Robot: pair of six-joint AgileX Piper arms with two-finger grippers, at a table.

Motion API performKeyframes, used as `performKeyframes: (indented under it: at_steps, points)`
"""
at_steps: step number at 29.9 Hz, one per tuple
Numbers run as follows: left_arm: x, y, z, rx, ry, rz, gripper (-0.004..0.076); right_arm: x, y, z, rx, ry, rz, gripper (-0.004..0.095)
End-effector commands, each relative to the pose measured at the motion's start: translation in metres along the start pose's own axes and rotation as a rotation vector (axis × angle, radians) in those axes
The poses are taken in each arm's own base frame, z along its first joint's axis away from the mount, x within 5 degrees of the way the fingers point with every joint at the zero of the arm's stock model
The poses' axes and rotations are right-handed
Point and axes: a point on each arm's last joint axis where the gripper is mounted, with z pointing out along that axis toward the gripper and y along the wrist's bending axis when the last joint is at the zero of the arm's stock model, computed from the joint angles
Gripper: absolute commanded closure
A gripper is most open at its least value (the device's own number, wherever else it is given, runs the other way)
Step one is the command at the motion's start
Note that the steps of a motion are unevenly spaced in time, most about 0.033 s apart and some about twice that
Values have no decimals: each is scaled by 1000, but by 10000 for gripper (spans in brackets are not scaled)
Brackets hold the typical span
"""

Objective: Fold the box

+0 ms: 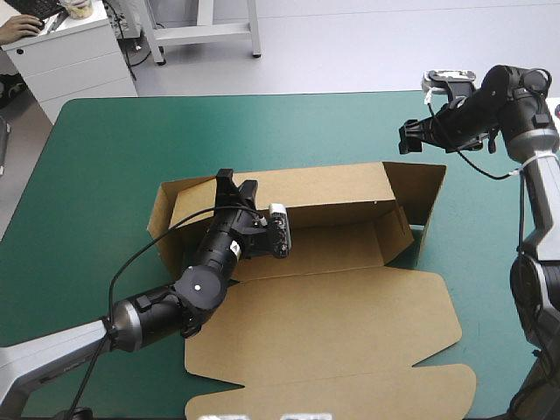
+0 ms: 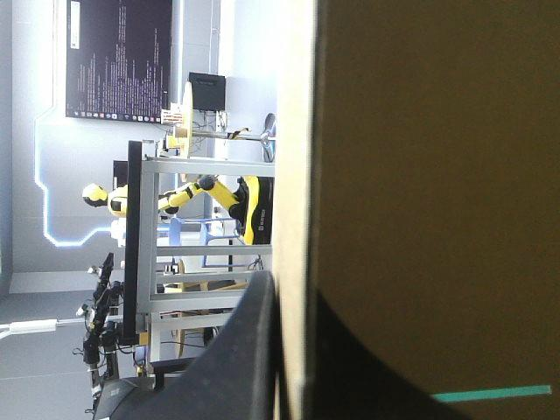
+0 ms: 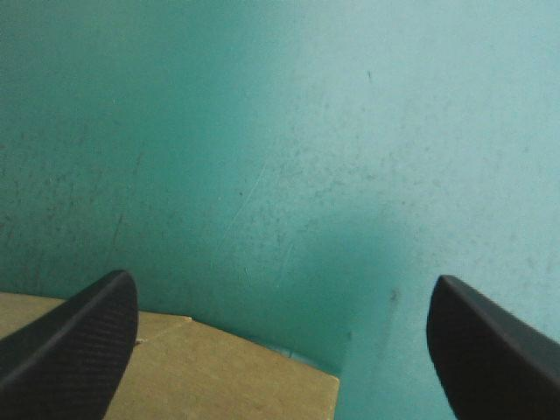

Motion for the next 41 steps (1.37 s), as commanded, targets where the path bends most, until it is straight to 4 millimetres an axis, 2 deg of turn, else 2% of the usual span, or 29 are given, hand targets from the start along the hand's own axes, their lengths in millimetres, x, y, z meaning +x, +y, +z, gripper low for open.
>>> performKeyframes:
  at_steps: [1,6,13,20,23,36,41]
  points:
    - [0,18,-7,-86,-15,1,734,3,6,-27,-18,-40,-43,101]
    - [0,18,-7,-88,-12,1,734,17,8,-24,-34,4,-28,157]
    - [0,18,-7,-86,-12,-16,734,40,11,-30,-37,46,-61,224]
    - [0,18,-7,-86,-12,-17,733,58,22,-57,-43,-39,-60,225]
    - [0,18,-7,-86,-12,-17,733,67,26,-62,-60,-84,-57,225]
    - [0,18,-7,-88,-13,-10,733,121,32,-46,-96,-132,-168,225]
    - [0,18,-7,-88,-12,21,733,133,32,-41,-103,-102,-183,225]
